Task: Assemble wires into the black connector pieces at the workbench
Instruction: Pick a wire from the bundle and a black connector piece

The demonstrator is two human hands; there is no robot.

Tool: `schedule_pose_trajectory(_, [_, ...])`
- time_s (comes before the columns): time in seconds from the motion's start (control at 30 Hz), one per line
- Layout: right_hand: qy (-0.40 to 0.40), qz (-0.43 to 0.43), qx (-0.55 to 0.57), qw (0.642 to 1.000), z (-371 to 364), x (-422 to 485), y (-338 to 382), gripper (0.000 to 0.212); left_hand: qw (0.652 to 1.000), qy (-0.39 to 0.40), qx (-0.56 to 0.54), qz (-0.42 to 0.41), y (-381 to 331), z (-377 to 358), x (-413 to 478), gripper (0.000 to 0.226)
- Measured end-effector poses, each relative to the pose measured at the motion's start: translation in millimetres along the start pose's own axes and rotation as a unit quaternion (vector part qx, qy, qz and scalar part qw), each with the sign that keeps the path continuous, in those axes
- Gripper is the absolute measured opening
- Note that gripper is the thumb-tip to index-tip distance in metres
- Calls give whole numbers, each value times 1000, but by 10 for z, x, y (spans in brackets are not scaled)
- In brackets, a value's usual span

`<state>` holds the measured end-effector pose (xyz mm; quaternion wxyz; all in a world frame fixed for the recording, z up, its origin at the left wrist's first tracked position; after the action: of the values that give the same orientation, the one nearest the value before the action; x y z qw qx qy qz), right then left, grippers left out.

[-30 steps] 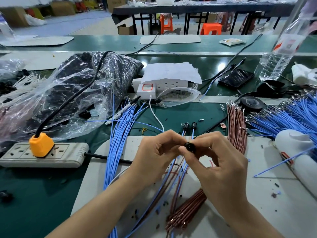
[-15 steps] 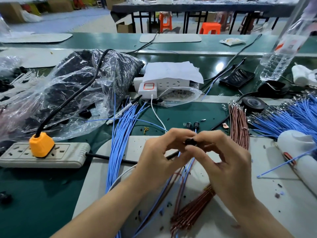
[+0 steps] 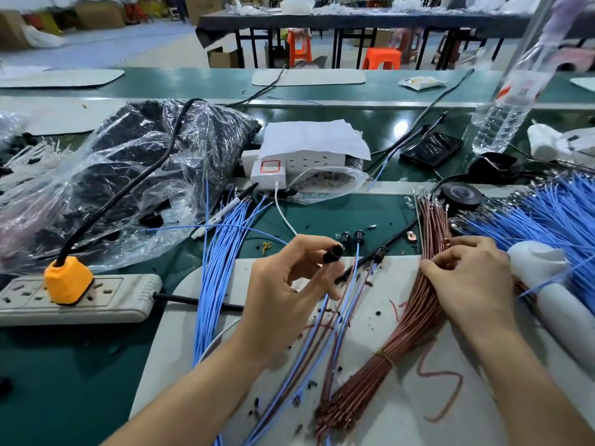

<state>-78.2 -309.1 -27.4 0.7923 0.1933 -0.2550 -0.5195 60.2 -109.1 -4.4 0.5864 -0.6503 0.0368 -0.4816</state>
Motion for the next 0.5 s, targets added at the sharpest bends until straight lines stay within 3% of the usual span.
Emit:
schedule_pose_trajectory(0.23, [5, -4, -32, 999, -37, -54, 63, 23, 1000, 14, 17, -6, -35, -23, 9, 14])
schedule_pose_trajectory(0.43, [-34, -38, 100, 994, 16, -6, -27, 12, 999, 18, 28, 5, -24, -27, 2, 16])
schedule_pose_trajectory(0.5, [-80, -16, 178, 981, 103, -50, 22, 10, 999, 16, 32, 7, -28, -20, 2, 16])
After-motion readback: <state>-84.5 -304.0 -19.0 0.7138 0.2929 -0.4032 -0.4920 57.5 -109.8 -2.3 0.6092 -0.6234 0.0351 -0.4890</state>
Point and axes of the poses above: each hand's wrist, its own x-axis towards the middle knuckle, its own z-axis out of the back of the hand, y = z × x, the point moved 7 cm from there along x, towards the middle knuckle, and after that the axes turned 4 degrees about -z, right-handed, at the moved point
